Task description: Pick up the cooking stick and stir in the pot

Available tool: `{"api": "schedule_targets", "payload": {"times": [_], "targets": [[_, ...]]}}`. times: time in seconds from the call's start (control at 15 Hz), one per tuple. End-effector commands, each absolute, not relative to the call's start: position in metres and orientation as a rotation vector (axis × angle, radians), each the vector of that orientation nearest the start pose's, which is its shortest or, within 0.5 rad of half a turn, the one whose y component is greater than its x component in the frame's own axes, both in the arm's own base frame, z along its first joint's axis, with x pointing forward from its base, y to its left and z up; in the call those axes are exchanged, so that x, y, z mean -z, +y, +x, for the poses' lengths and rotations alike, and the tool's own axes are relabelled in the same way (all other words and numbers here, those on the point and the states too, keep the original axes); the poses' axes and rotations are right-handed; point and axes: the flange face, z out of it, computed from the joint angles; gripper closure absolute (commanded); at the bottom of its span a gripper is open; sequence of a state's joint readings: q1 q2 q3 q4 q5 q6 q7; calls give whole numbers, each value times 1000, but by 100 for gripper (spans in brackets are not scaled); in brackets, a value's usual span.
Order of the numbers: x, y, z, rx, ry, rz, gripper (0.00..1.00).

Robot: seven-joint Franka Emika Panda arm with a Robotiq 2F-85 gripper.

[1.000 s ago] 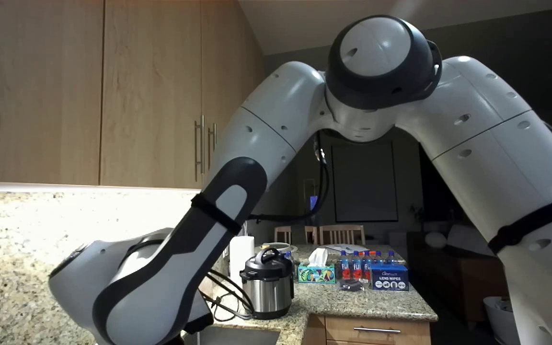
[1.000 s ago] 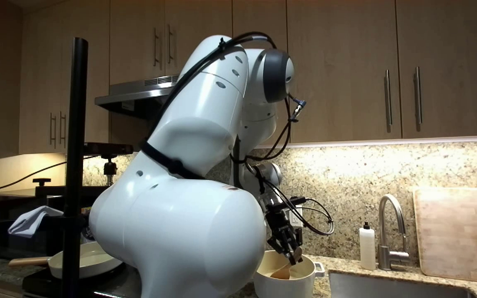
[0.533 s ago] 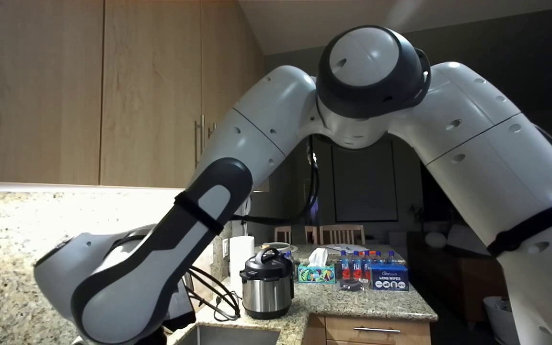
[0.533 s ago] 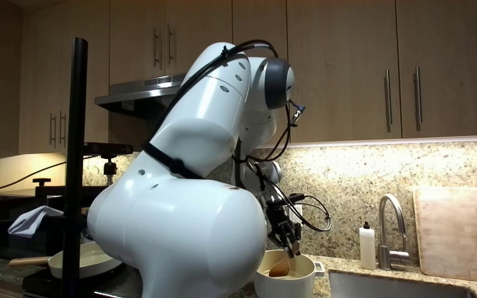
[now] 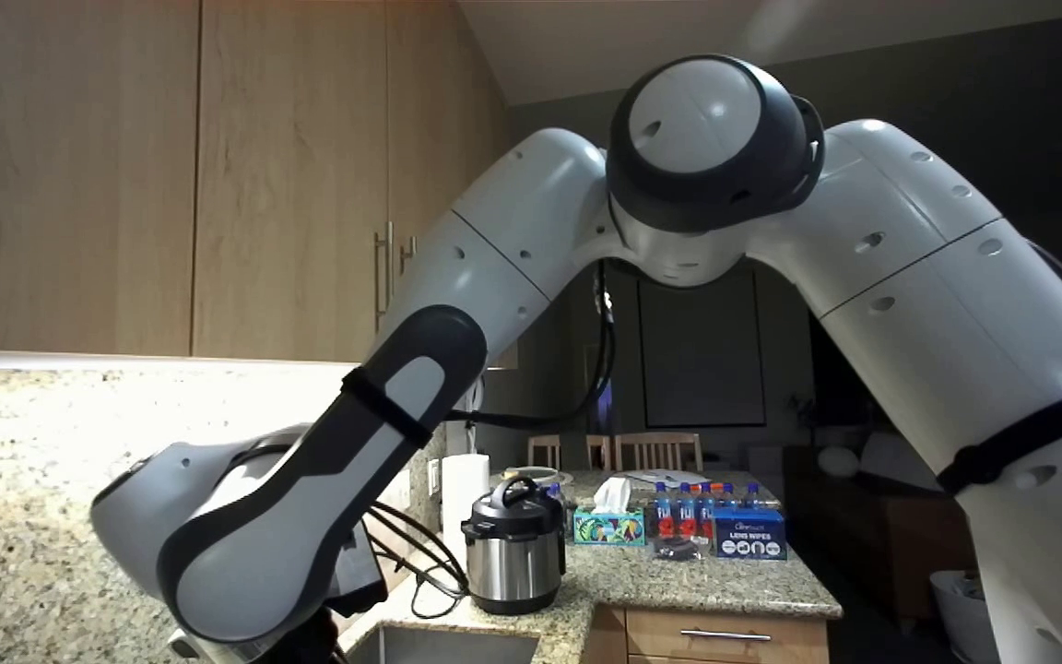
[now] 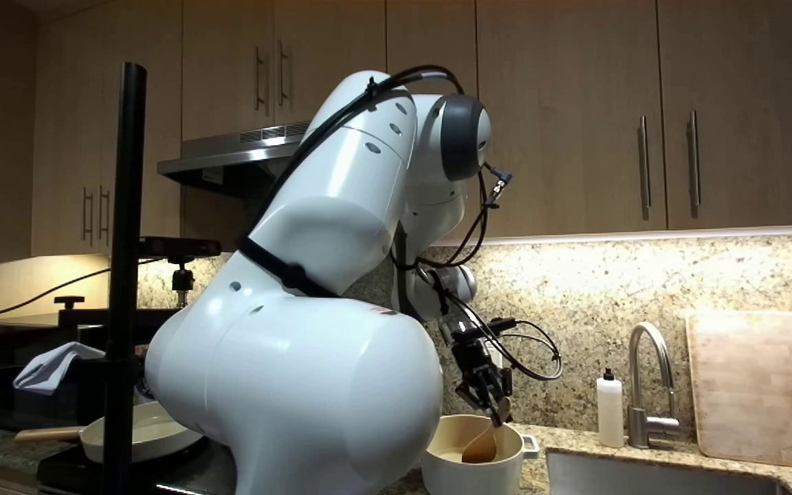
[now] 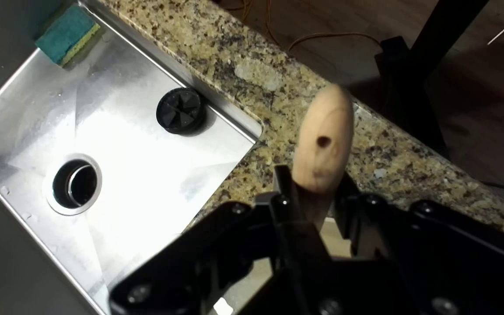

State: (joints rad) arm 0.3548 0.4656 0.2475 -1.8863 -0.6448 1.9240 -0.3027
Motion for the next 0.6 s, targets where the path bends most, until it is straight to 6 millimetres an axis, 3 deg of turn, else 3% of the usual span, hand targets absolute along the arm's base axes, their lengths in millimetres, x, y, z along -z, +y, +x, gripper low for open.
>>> {"api": "schedule_targets", "payload": {"times": [0.0, 0.53], "targets": [[-257, 280, 515, -620, -2108, -2902, 91], [-260, 274, 515, -626, -2098, -2906, 91]]}}
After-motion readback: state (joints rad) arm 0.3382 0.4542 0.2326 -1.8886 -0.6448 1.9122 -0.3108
